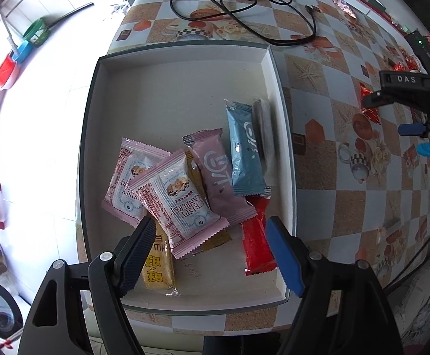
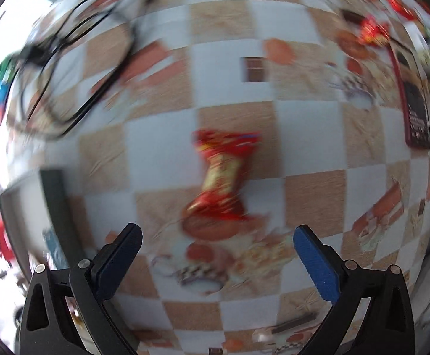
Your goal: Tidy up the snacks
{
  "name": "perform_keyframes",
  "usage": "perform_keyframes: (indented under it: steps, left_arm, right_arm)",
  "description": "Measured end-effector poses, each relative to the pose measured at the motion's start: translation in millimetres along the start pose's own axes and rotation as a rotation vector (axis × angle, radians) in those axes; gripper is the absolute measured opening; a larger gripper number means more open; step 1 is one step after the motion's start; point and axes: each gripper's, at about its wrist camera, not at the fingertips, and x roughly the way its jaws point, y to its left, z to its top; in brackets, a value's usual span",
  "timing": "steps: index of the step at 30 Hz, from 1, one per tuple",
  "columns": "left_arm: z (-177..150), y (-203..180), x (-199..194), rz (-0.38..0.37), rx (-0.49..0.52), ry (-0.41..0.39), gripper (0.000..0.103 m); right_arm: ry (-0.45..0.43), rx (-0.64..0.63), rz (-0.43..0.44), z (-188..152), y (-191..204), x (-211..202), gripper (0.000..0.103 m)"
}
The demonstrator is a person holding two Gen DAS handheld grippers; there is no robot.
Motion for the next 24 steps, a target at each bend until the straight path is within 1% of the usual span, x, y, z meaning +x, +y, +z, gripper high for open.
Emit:
perform_keyframes:
  steps: [4,6,7,10,11,12,13,14,15,16,17,20,24]
  left_arm:
    - [-2,-3,-1,0.006,0.015,0.003,0.080]
    - [-3,-4,-2,0.011,0.021,0.006,0.080]
    - [-3,-5,-2,0.013,0.023,0.007,0.080]
    - [-4,-7,-3,0.020,0.031,0.009,0.080]
    - [-4,-9,-4,0.022,0.035,0.009,0.080]
    - [-4,-10,-4,0.024,0.040,0.008,0.080]
    - [-4,-11,-5,0.026,0.044,0.007,0.080]
    - [-3,-14,-6,0.027,0.052,0.006,0.080]
    - [-3,-15,-6,0.028,0.056,0.005,0.080]
    - [-3,-18,-7,0.028,0.061,0.004,0.080]
    - [-2,-21,-7,0.027,0.069,0.002,0.080]
    - [1,-37,-8,0.023,0.108,-0.003,0.080]
    - [4,-66,-8,0.004,0.189,-0.006,0.080]
  right_arm:
    - [-0.014,0.027,0.024,15,-10,0,0.103]
    - [-0.019,0.021,0.034,21,-8,1,0.092]
    - [-0.011,0.016,0.038,24,-6,3,0.082]
    - [0.008,0.008,0.050,29,-2,8,0.079]
    - [0.010,0.004,0.056,28,0,9,0.068]
    - [0.018,0.001,0.062,28,2,12,0.061]
    - [0.023,0.002,0.062,29,2,13,0.046]
    - [0.013,0.003,0.058,29,-1,12,0.039]
    - [0.007,0.007,0.067,28,-2,11,0.037]
    - [0.006,0.012,0.074,27,-4,10,0.030]
    - [0.004,0.016,0.076,23,-12,10,0.028]
    - [0.005,0.026,0.066,15,-39,11,0.028]
    - [0.013,0.070,0.055,-5,-90,15,0.028]
